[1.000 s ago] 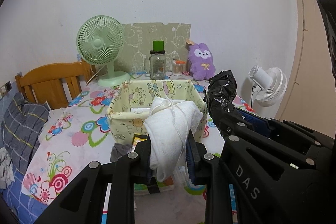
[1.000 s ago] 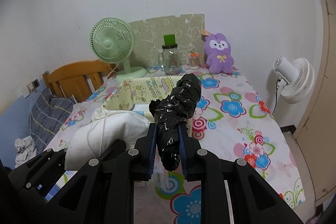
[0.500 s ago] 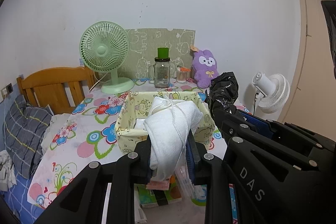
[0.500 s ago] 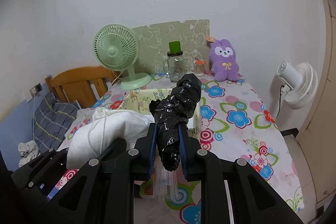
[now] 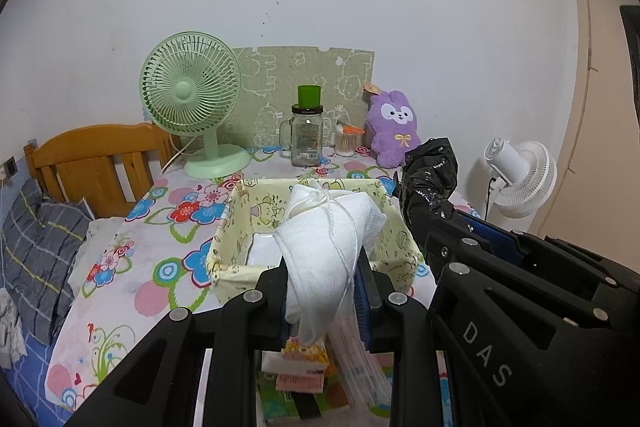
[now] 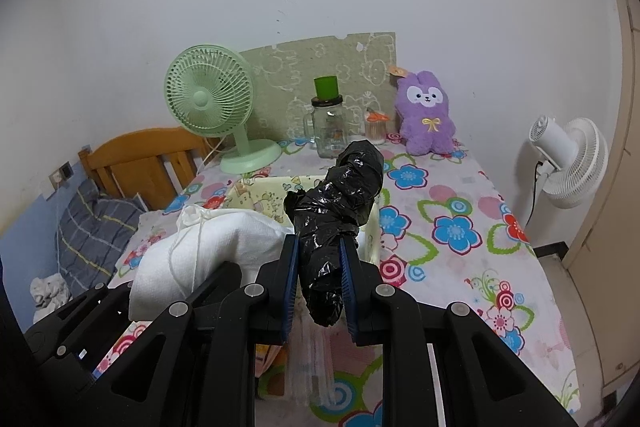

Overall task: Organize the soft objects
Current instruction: 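Carry the white pouch with left tool while right tool carries black bundle over box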

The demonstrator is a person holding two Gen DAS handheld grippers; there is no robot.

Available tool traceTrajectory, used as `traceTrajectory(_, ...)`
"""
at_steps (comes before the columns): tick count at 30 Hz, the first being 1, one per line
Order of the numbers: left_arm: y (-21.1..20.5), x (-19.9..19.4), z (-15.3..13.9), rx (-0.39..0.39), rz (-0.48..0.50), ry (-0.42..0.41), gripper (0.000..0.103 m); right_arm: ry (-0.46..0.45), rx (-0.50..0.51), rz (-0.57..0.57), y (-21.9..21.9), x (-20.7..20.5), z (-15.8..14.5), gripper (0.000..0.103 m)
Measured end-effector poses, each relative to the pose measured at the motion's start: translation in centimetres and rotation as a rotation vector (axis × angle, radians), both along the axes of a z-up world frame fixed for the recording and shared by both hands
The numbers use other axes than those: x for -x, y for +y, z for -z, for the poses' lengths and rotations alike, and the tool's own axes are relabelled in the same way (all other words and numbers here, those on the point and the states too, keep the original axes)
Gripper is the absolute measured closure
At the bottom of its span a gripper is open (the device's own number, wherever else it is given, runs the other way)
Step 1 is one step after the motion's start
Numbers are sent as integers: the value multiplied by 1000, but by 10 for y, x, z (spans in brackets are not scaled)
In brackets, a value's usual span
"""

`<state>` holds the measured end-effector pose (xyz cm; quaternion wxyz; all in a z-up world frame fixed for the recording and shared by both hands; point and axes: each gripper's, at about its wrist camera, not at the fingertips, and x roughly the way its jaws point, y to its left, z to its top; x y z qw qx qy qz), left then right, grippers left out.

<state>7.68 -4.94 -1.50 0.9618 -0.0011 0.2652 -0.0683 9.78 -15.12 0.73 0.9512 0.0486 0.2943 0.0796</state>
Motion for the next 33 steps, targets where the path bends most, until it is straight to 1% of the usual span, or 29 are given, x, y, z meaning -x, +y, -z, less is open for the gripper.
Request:
traceTrajectory(15,9,-53,8,-25,-38,7,79,17,-35,-33,8,-54,12,80)
traceTrajectory(22,14,-77,17,-37,-48,10,78,15,-27,-47,14,-79,20,80)
traceTrajectory(26,13,-93,24,-46,-48,36,78,30,-20,-59,15,-94,28,80)
traceTrajectory(29,15,-105,31,-35,-22,77,78,51,-19,-63,15,-104,34,80)
traceTrajectory(30,14,-108,33,-35,-19,86,77,68,-23,-66,14,-108,38,80)
traceTrajectory(32,15,-115,40,-45,-39,98,72,101,-47,-79,11,-118,46,80)
traceTrajectory(33,16,-119,43,-51,-47,108,72,118,-63,-83,10,-122,50,80)
